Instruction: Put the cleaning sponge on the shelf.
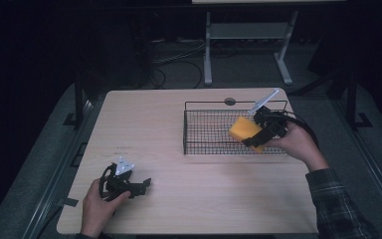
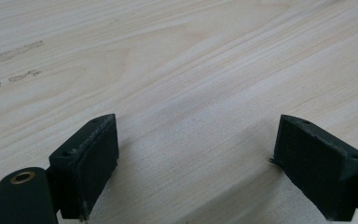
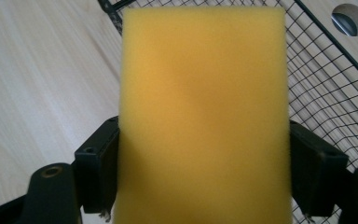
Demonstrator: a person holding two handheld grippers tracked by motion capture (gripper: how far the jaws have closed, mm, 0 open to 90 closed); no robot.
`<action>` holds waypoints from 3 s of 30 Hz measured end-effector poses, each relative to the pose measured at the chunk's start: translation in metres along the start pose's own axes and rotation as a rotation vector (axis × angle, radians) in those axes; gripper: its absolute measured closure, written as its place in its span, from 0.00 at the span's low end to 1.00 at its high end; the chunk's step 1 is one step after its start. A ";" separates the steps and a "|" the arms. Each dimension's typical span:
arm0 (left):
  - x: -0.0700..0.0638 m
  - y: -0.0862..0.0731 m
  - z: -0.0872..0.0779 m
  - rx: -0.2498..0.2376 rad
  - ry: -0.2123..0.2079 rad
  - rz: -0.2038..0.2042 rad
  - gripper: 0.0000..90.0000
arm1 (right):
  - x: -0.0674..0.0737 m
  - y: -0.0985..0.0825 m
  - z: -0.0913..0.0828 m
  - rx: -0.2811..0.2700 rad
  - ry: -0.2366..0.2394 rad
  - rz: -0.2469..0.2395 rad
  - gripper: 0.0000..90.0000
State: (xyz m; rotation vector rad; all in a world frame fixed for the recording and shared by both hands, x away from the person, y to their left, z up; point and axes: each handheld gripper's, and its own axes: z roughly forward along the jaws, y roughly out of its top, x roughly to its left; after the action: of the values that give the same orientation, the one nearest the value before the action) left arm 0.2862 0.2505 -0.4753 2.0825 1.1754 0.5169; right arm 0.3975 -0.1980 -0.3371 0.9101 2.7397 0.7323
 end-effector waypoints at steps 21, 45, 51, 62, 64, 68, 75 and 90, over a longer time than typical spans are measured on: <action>0.000 0.000 0.000 0.000 0.000 0.000 0.14 | -0.036 0.007 0.020 0.007 -0.008 0.004 0.26; 0.000 0.000 0.000 0.000 0.000 0.000 0.14 | -0.065 0.011 0.055 0.048 -0.011 0.043 0.26; 0.000 0.000 0.000 0.000 0.000 0.000 0.14 | -0.068 0.011 0.065 0.063 -0.010 0.036 0.26; 0.000 0.000 0.000 0.000 0.000 0.000 0.14 | -0.069 0.011 0.081 0.082 0.003 0.026 0.25; 0.000 0.000 0.000 0.000 0.000 0.000 0.14 | -0.069 0.011 0.083 0.084 0.009 0.033 0.25; 0.000 0.000 0.000 0.000 0.000 0.000 0.14 | -0.069 0.009 0.088 0.100 0.011 0.083 0.25; 0.000 0.000 0.000 0.000 0.000 0.000 0.14 | -0.068 0.007 0.094 0.117 0.020 0.102 0.25; 0.000 0.000 0.000 0.000 0.000 0.000 0.14 | -0.067 0.003 0.103 0.168 0.024 0.104 0.25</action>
State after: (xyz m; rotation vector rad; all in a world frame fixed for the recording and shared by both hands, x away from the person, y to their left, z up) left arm 0.2862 0.2506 -0.4753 2.0830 1.1749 0.5168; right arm 0.4837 -0.1950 -0.4254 1.0916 2.8270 0.5380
